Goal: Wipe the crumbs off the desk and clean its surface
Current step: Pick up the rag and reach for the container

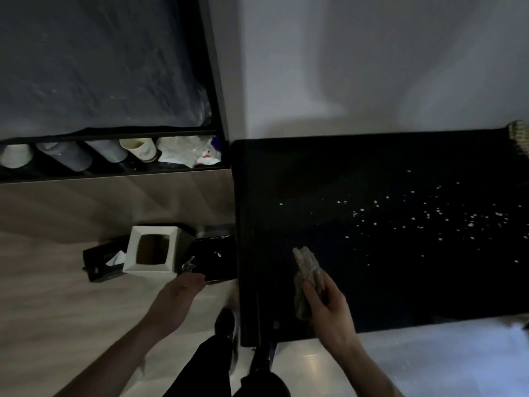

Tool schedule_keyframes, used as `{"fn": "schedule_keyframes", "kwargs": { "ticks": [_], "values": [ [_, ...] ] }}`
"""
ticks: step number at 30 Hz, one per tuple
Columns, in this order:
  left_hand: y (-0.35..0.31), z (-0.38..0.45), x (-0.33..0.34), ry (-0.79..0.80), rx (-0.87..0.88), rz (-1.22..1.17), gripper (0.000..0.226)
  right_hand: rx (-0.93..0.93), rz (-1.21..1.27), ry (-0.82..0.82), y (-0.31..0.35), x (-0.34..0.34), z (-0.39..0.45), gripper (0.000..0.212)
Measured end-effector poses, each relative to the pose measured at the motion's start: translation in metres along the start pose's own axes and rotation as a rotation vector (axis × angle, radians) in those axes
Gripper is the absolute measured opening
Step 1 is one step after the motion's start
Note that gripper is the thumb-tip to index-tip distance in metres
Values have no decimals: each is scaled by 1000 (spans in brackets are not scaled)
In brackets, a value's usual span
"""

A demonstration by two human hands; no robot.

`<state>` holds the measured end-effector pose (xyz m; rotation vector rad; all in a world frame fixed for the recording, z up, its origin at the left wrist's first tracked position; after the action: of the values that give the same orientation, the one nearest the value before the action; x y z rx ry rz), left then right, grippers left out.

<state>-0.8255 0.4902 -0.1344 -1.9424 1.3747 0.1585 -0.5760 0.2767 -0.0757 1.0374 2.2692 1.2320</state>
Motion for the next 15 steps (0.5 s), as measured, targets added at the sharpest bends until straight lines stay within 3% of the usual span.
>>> {"fn": "schedule_keyframes", "kwargs": {
  "ticks": [4, 10, 15],
  "values": [
    [33, 63, 3, 8, -50, 75, 50, -76, -89, 12, -6, 25, 42, 29],
    [95, 202, 28, 89, -147, 174, 24, -286, -276, -50, -19, 58, 114, 40],
    [155, 322, 60, 132, -175, 339, 47, -351, -606, -99, -65, 89, 163, 57]
  ]
}}
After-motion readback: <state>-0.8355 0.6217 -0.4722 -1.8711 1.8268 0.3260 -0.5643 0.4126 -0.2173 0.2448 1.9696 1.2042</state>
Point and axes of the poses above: each hand's wrist, its own z-axis towards the middle knuckle, its own x-axis out of the palm, y = z × x, the point moved 5 cm from there along z, towards the middle knuckle, and after that the axes turned 14 degrees about z, right-handed, at the moved point
